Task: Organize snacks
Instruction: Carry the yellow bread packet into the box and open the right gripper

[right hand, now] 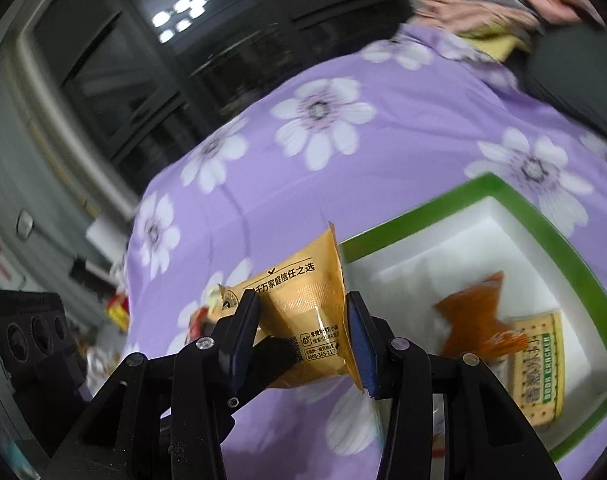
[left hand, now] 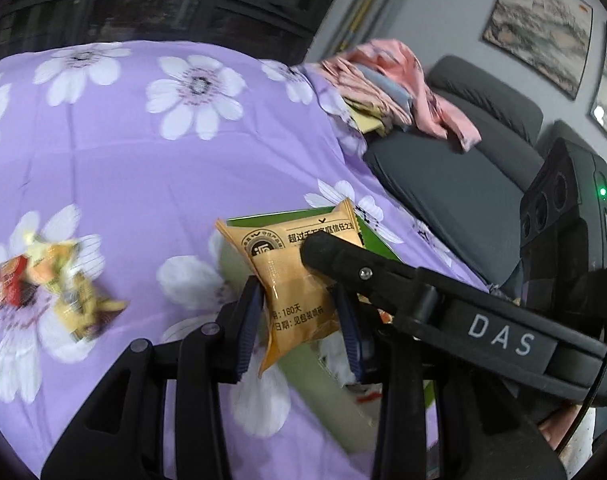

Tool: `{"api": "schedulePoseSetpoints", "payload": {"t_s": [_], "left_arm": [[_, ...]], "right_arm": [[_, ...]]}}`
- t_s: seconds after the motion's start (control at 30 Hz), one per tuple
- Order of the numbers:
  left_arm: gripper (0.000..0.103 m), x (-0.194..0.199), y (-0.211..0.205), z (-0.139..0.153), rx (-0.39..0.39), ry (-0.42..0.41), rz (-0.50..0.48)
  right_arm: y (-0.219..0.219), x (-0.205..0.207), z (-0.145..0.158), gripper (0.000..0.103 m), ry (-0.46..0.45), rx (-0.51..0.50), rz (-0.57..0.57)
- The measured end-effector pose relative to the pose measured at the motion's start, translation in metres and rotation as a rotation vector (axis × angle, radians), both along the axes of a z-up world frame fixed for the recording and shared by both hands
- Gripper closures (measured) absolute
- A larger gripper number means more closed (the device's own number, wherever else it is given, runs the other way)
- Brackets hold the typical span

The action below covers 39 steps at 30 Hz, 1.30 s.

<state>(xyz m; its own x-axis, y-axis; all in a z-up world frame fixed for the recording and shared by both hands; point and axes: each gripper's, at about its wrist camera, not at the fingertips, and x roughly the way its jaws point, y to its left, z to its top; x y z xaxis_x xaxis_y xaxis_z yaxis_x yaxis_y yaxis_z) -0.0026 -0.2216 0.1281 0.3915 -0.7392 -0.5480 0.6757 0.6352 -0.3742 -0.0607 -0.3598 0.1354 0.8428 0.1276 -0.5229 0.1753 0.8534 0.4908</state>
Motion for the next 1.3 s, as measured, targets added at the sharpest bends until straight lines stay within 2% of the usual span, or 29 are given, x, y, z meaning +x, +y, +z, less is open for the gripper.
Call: {"api": "schedulePoseSetpoints", "payload": {"t_s": [0.13, 0.33, 0.8, 0.93, 1.17, 1.23, 1.3], "left_arm": [[0.067, 0.016, -0.033, -0.010, 0.045, 0.041, -0.056], [0.067, 0.040, -0.065, -0.027, 0.120, 0.134, -0.050], [0.067, 0.055, -0.096, -0.045, 0.220, 0.218, -0.051], [0.067, 0.056, -0.098, -0.049, 0.243, 0.225, -0.033], [0.067, 0.053, -0.111, -0.053, 0.311, 0.212, -0.027], [0.068, 0.051, -0.116, -0.054, 0.346, 0.182, -0.018], [0.065, 0.050, -0.116, -0.055, 0.346, 0.178, -0.013]], "right_arm": [[-0.031, 0.009, -0.011, 0.056, 0.039, 0.041, -0.057], [-0.066, 0.033, -0.035, 0.056, 0.128, 0.128, -0.069], [-0.100, 0.044, -0.071, 0.056, 0.203, 0.273, -0.119], [-0.103, 0.048, -0.082, 0.056, 0.220, 0.313, -0.126], [-0.112, 0.043, -0.090, 0.056, 0.262, 0.305, -0.199], [-0.114, 0.042, -0.092, 0.056, 0.283, 0.298, -0.222], [-0.117, 0.040, -0.093, 0.056, 0.284, 0.299, -0.238]]}}
